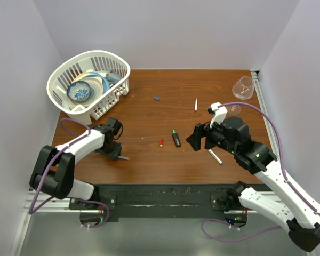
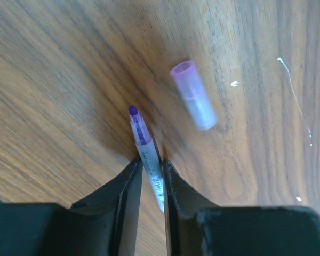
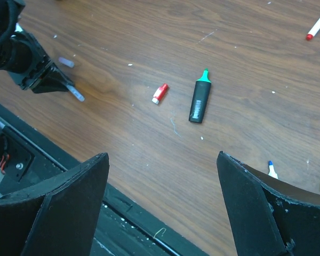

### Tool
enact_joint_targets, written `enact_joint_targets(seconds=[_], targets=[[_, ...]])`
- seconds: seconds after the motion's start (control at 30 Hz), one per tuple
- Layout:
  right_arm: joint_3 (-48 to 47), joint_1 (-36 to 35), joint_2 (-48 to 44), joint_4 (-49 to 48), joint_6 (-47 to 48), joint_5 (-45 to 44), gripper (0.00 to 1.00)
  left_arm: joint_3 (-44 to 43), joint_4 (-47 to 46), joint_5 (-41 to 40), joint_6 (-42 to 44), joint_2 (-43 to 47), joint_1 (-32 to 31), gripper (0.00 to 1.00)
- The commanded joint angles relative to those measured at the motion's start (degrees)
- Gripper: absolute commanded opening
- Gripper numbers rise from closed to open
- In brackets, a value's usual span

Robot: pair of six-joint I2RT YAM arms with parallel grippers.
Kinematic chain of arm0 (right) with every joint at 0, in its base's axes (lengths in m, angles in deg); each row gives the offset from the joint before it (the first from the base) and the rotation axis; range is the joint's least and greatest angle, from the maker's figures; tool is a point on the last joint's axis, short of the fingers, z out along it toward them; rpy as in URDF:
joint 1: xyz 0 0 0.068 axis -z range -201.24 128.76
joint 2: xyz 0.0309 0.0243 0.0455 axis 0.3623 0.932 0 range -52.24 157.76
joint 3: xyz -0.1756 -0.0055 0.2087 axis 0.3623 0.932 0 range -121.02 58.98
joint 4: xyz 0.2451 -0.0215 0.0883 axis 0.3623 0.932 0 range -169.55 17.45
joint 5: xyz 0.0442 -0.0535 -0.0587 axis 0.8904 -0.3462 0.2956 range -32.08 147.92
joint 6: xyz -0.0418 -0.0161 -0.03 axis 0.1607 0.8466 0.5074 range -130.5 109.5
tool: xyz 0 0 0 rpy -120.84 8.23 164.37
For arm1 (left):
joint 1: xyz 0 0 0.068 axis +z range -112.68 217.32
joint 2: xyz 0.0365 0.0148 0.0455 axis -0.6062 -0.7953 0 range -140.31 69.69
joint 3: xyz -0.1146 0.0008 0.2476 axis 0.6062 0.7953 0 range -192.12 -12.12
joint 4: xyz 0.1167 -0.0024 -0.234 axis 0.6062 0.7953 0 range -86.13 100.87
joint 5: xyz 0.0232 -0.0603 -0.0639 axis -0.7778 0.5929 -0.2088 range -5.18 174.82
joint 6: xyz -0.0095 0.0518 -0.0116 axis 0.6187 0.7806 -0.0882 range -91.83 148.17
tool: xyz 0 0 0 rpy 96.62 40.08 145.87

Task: Insert the pens into the pen caps

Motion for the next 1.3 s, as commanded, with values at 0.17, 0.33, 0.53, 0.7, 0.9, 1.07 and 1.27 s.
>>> enact_joint_targets(seconds=[0.17, 0.33, 0.53, 0.7, 0.9, 1.07, 1.27], targets=[[-0.6, -0.2, 0.1, -0.1, 0.8, -1.3, 0.87, 3.0, -0.1, 1.6, 0.8, -0.7, -0.2, 0.14], [-1.3, -0.1, -0.3, 0.8, 0.5, -0.5, 0.87, 2.7, -0.2, 2.3, 2.9, 1.4, -0.3, 0.0], [0.0, -0.1, 0.2, -3.2, -3.0, 6.4, 0.88, -2.2, -1.2, 0.4, 8.7, 7.3, -3.4, 0.0], [3.3, -0.2, 3.7, -11.3, -7.8, 13.5, 0.88, -6.8, -11.1, 0.6, 19.4, 11.2, -11.9, 0.0], [8.2, -0.4, 9.5, -26.3, -15.3, 23.5, 0.81, -1.9, -31.2, 10.0, 28.5, 17.5, -16.9, 0.0], [11.4, -1.4, 12.6, -35.0, -19.3, 24.2, 0.73, 6.9, -51.8, 17.6, 29.9, 24.6, -17.8, 0.0], [11.0, -3.7, 16.2, -39.4, -20.8, 23.4, 0.68, 8.8, -58.3, 22.6, 31.0, 25.6, -18.5, 0.0]])
